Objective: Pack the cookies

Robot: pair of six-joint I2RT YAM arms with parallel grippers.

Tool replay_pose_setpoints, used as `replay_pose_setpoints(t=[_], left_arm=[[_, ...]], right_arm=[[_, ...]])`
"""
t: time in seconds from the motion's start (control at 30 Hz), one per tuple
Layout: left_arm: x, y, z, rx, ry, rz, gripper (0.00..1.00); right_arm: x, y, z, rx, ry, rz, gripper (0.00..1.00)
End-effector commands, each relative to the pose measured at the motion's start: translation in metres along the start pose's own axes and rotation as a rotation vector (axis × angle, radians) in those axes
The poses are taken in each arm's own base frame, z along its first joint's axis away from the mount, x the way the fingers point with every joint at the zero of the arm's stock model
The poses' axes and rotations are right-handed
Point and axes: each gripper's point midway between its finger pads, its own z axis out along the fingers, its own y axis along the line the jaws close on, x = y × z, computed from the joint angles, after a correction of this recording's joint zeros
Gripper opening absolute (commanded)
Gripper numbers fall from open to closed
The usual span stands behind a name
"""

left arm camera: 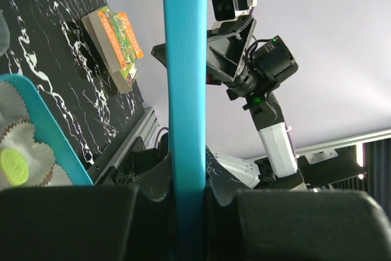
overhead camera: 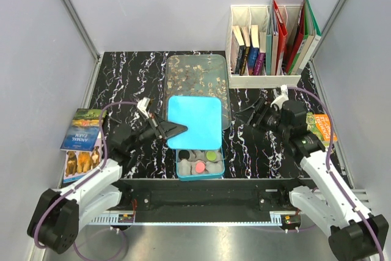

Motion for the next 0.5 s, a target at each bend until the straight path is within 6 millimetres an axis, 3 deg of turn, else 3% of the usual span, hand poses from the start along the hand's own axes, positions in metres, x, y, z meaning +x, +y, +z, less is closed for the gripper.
replay_pose_setpoints(t=[0.0, 0.2, 0.47], left_arm=[[-0.004, -0.021, -0.012, 0.113, -0.083, 0.031, 0.0], [0.014, 0.017, -0.019, -0.019, -0.071, 0.009, 0.0], [0.034, 0.05, -0.02, -0.082, -0.079, -0.052, 0.0]], right_arm=[[-0.005, 0.019, -0.011, -0.099, -0.061, -0.021, 0.73], [0.009, 0.0, -0.005, -0.061, -0.031, 0.005, 0.73], [0.024, -0.012, 0.004, -0.066, 0.015, 0.04, 0.72]])
